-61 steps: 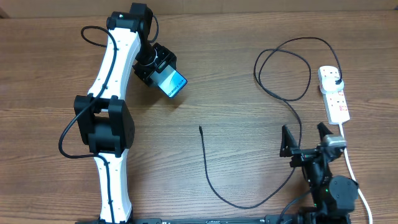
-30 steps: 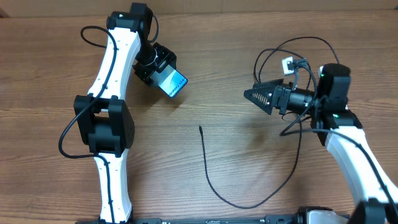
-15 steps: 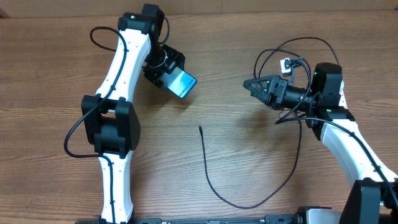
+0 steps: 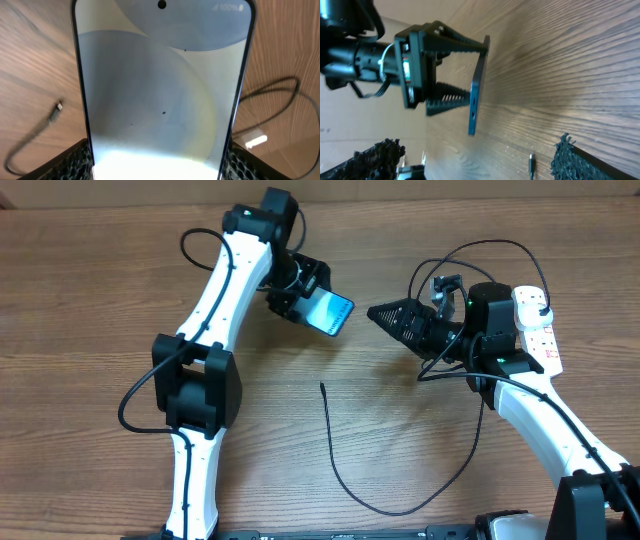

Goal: Plug charger to phone and switch on socket

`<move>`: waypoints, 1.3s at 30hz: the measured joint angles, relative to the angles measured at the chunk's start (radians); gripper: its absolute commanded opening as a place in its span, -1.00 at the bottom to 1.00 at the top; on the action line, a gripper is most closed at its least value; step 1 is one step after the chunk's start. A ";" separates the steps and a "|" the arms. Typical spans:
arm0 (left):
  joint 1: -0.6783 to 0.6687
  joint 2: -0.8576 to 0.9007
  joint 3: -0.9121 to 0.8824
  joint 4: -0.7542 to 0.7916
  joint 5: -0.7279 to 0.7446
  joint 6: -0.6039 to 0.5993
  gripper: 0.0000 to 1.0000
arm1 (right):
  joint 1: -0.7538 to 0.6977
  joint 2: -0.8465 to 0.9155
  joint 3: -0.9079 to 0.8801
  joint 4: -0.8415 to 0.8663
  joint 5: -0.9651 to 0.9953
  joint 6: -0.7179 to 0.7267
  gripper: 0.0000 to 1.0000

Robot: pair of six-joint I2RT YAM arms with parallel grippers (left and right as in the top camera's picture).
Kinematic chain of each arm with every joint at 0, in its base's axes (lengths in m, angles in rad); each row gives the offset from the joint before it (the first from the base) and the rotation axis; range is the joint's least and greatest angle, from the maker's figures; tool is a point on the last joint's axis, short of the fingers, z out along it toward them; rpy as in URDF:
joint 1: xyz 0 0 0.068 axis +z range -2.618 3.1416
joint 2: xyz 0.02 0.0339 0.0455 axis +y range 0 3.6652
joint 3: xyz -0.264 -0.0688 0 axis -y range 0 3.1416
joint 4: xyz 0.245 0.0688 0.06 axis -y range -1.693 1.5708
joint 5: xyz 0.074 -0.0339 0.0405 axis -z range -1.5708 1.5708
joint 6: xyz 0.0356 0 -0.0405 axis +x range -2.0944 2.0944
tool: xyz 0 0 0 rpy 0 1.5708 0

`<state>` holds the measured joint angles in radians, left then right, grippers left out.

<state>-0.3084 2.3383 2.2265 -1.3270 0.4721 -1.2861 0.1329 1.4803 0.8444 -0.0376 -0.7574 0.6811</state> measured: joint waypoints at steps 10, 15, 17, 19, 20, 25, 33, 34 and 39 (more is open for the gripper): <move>-0.092 0.000 0.000 0.025 0.106 -0.074 -0.91 | 0.000 0.000 0.000 -0.001 0.029 0.000 1.00; -0.133 0.000 0.000 0.056 0.124 -0.116 -0.92 | 0.000 0.000 0.000 -0.019 0.034 0.000 1.00; -0.146 0.000 0.000 0.070 0.135 -0.133 -0.91 | 0.000 0.000 0.000 -0.031 0.042 0.000 1.00; -0.156 0.000 0.000 0.089 0.146 -0.144 -0.92 | 0.000 0.000 0.000 -0.042 0.051 0.000 1.00; -0.158 0.000 0.000 0.096 0.150 -0.149 -0.92 | 0.000 0.000 0.000 -0.048 0.058 0.000 1.00; -0.176 0.000 0.000 0.101 0.165 -0.156 -0.91 | 0.000 0.000 0.000 -0.084 0.100 0.000 1.00; -0.196 0.000 0.000 0.102 0.172 -0.160 -0.91 | 0.000 0.000 0.000 -0.099 0.138 0.000 1.00; -0.199 0.000 0.000 0.101 0.172 -0.163 -0.92 | 0.000 0.000 0.000 -0.100 0.138 0.000 1.00; -0.216 0.000 0.000 0.102 0.171 -0.182 -0.91 | 0.001 0.000 0.000 -0.124 0.160 0.000 0.98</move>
<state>-0.5243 2.3383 2.2265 -1.2251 0.6434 -1.4681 0.1337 1.4803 0.8444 -0.1619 -0.5972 0.6811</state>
